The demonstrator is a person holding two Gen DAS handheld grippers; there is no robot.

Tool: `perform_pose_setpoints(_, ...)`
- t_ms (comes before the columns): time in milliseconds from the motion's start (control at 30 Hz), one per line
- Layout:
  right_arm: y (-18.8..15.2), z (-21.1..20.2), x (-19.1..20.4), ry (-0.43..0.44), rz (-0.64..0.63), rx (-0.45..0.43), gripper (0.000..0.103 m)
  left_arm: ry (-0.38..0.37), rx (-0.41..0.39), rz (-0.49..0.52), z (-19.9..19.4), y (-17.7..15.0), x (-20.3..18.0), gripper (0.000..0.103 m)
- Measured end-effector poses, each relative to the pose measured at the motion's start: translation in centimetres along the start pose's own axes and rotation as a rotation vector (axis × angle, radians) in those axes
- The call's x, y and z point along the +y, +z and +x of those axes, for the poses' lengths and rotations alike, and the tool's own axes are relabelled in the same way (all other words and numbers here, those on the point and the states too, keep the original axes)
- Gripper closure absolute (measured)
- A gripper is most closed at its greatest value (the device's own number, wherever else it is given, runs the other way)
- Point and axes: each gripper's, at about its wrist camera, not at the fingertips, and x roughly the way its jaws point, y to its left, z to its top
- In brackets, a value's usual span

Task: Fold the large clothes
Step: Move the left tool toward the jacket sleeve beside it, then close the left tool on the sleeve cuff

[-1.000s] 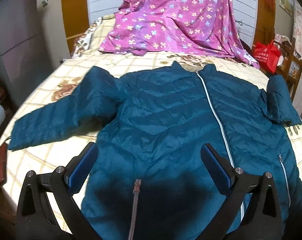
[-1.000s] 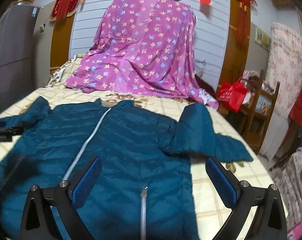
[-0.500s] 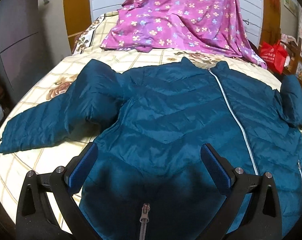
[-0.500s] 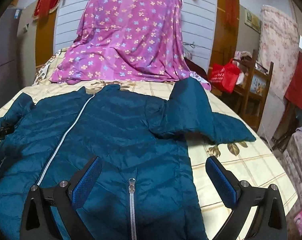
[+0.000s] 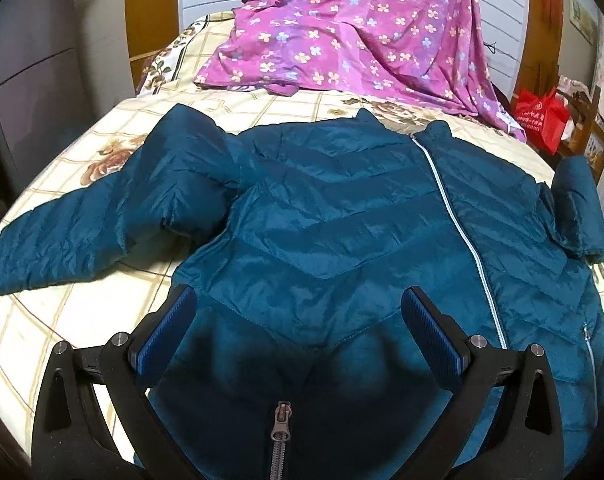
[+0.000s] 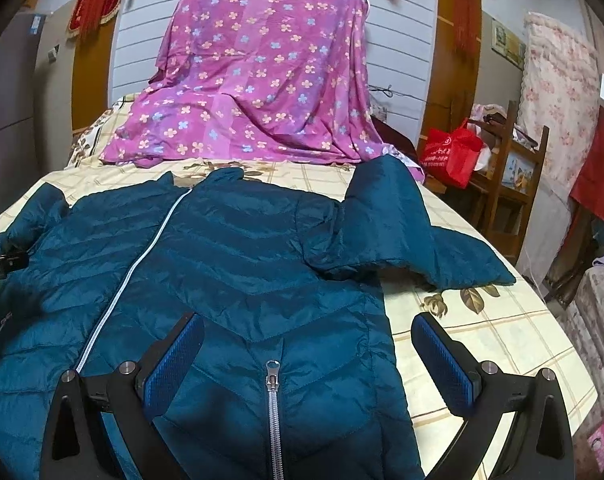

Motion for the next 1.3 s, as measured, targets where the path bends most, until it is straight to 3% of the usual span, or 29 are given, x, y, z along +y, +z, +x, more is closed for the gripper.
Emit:
perform_pose_setpoints(467, -0.3, 0.3, 0.2, 0.010, -0.027, 0.006, 0.000, 0.067, -0.014, 0.005, 0.2, -0.7, 0.7, 0.000)
perform_pose_setpoints(900, -0.6, 0.7, 0.6, -0.007, -0.034, 0.022, 0.000, 0.037, -0.035, 0.036, -2.1, -0.5, 1.3, 0.000)
perform_pose_setpoints(1100, -0.5, 0.7, 0.7, 0.002, -0.026, 0.015, 0.000, 0.104, -0.087, 0.008, -3.9, -0.1, 4.0, 0.000)
perform_pose_setpoints(1300, -0.5, 0.0, 1.6, 0.041, -0.031, -0.007, 0.000, 0.174, -0.075, 0.002, -5.0, 0.0, 6.2, 0.000)
